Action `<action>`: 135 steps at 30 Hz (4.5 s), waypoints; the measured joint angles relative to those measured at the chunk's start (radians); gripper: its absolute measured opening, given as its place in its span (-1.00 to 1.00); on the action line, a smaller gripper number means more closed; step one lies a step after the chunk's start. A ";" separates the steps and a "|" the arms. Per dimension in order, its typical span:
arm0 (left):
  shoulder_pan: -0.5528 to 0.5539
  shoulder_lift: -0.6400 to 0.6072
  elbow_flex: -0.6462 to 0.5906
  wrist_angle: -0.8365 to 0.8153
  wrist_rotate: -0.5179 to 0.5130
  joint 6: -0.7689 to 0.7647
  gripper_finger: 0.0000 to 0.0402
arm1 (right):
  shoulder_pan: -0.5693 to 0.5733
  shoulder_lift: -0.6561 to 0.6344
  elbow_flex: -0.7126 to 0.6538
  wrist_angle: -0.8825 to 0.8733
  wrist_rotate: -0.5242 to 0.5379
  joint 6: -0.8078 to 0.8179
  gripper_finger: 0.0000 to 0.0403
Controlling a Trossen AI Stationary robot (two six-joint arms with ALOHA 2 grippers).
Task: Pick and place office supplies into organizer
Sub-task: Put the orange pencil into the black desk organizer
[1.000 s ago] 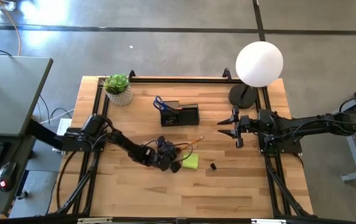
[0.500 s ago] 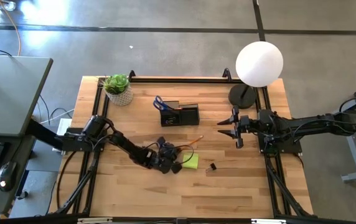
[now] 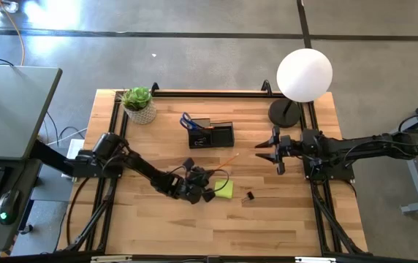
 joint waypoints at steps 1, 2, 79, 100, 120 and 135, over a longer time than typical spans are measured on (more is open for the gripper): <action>0.000 -0.014 0.000 -0.003 -0.011 0.008 -0.99 | 0.000 0.000 0.000 -0.020 0.000 0.008 -0.32; 0.000 -0.029 0.000 -0.004 -0.019 0.018 -0.99 | 0.000 0.000 0.000 -0.041 0.000 0.025 -0.32; -0.058 -0.229 0.005 0.393 -0.099 0.473 -0.99 | 0.008 0.393 0.230 0.368 -0.127 0.089 -0.94; -0.058 -0.561 0.005 0.283 -0.335 0.770 -0.42 | -0.059 0.655 0.594 0.075 0.037 -0.254 -0.96; -0.170 -0.612 0.004 0.065 -0.420 0.730 -0.55 | -0.139 0.918 0.958 -0.192 0.124 -0.384 -0.95; -0.170 -0.616 0.004 0.064 -0.354 0.697 -0.59 | -0.326 0.917 1.001 -0.361 -0.070 -0.269 -0.94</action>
